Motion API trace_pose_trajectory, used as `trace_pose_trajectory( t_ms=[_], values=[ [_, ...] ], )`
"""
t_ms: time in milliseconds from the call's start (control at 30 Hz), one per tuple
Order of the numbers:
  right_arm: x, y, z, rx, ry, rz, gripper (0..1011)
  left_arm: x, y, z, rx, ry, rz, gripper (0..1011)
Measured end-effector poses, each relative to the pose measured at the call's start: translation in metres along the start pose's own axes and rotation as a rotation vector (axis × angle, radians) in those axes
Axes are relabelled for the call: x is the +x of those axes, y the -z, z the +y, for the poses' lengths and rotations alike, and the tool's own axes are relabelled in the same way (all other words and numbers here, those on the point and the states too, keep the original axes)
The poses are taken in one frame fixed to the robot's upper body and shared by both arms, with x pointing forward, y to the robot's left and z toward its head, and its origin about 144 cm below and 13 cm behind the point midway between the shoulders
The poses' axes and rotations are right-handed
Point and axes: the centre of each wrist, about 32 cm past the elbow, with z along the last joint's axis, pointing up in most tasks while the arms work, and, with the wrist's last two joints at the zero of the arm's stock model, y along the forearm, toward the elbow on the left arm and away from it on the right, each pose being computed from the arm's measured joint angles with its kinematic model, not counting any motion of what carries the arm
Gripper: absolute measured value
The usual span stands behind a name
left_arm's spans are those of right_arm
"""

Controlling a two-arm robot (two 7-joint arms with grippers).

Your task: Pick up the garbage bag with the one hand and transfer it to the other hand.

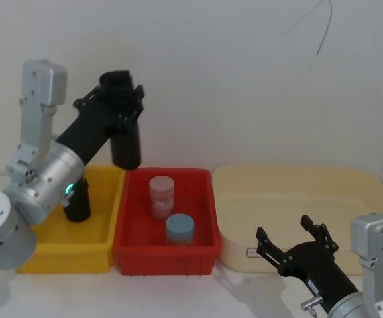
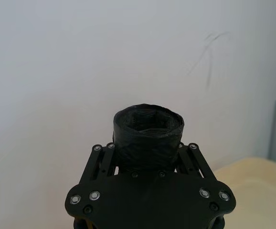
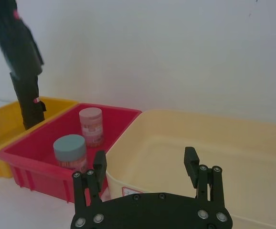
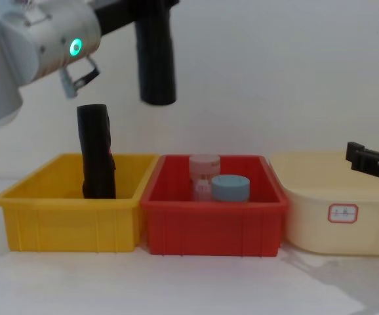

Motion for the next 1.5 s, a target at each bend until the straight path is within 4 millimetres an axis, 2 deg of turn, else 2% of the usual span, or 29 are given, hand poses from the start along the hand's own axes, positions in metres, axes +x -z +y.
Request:
trace_pose_trajectory(
  t_ms=[233,433,867,1200,1500],
  values=[
    [0.000,0.000,0.000,0.000,0.000,0.000,1000,-0.009,-0.012,-0.017,-0.035,0.095,0.035,473],
    [0.000,0.000,0.000,0.000,0.000,0.000,1000,-0.017,-0.010,-0.025,-0.028,0.164,0.079,473],
    [0.000,0.000,0.000,0.000,0.000,0.000,1000,-0.041,0.023,-0.040,0.050,0.335,0.218,473],
    [0.000,0.000,0.000,0.000,0.000,0.000,1000,-0.046,0.041,-0.050,0.070,0.383,0.284,473],
    [0.000,0.000,0.000,0.000,0.000,0.000,1000,-0.046,0.049,-0.059,0.064,0.397,0.313,473]
  ],
)
